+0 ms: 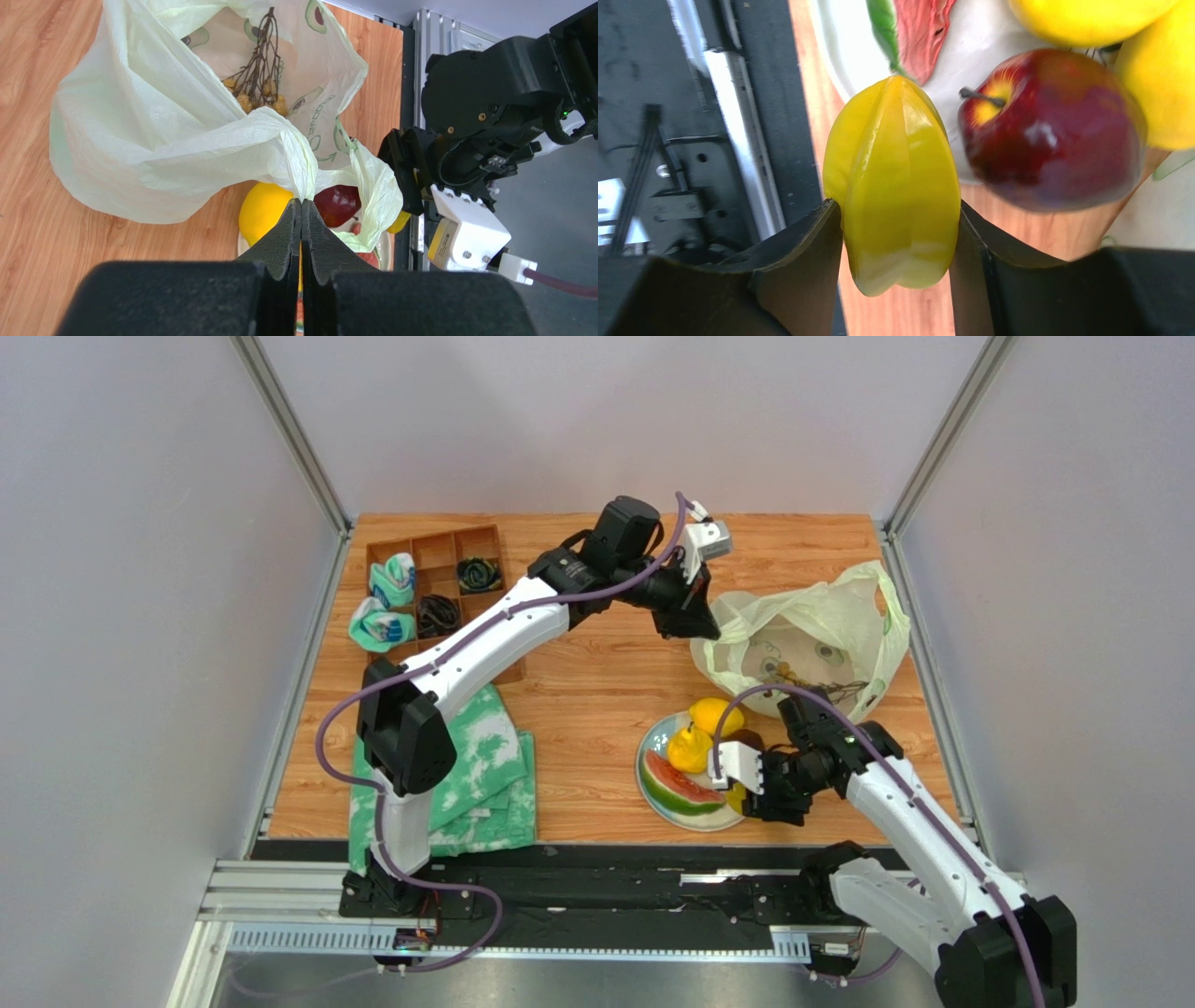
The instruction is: Take the fake fruits out of the plastic bag
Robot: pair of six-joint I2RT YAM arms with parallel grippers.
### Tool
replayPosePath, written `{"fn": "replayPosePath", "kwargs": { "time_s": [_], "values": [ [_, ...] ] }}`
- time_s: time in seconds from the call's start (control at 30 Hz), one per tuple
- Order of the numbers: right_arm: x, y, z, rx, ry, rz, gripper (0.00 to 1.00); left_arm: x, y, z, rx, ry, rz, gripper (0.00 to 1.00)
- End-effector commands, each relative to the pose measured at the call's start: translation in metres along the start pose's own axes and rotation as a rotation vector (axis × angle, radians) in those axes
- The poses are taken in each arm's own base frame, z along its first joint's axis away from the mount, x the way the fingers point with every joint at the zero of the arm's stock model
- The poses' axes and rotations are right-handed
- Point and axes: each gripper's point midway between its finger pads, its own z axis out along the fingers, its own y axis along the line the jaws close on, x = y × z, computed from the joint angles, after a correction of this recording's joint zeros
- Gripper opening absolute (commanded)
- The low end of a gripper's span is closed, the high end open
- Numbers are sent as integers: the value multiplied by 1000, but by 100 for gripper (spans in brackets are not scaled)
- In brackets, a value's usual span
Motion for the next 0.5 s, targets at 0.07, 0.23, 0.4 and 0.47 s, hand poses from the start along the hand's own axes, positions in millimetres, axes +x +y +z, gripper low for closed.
{"fn": "replayPosePath", "kwargs": {
  "time_s": [0.07, 0.23, 0.4, 0.47],
  "values": [
    [-18, -46, 7, 155, -18, -31, 63, -23, -14, -21, -11, -47, 86, 0],
    [-25, -45, 16, 128, -5, -40, 88, -19, -15, -21, -9, -38, 79, 0],
    [-27, -44, 7, 146, 2, -30, 90, -18, -15, -20, -3, -38, 76, 0],
    [-23, -35, -2, 139, 22, -22, 90, -19, -15, -19, 2, -40, 74, 0]
  ]
}}
